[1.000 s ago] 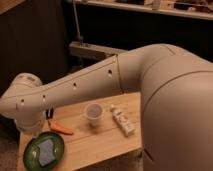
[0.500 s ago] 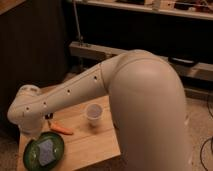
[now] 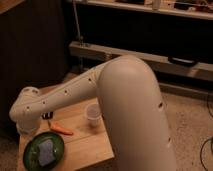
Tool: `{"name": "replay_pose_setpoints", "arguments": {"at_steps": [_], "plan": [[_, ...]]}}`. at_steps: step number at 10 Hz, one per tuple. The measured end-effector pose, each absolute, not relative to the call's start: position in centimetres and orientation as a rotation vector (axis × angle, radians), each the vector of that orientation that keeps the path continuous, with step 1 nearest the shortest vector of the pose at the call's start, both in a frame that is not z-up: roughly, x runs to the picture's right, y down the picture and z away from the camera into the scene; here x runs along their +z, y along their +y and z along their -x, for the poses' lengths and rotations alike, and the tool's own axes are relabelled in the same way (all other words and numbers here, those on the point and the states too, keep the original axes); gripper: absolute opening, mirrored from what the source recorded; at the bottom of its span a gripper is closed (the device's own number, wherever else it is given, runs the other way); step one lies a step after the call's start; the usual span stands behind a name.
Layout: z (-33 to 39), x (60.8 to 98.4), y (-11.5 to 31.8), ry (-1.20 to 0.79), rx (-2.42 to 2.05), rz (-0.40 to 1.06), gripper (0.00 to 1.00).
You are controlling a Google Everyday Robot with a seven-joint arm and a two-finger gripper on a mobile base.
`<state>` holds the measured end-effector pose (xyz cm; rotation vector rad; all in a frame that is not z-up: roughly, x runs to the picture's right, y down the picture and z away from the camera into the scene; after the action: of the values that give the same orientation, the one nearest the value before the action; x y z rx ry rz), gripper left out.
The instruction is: Push the ceramic bowl across the table
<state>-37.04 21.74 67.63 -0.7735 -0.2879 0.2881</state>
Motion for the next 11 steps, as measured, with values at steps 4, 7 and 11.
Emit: {"name": "replay_pose_setpoints", "arguments": {"at_steps": [4,7,11], "plan": [[38.5,67.4,24.6,-0.292,0.236,0.838,0.04],[36.3,67.2,25.1,-0.229,0.231,0.836,0.04],[33.9,68.8,24.4,-0.148,0.245,0.804,0.04]]}}
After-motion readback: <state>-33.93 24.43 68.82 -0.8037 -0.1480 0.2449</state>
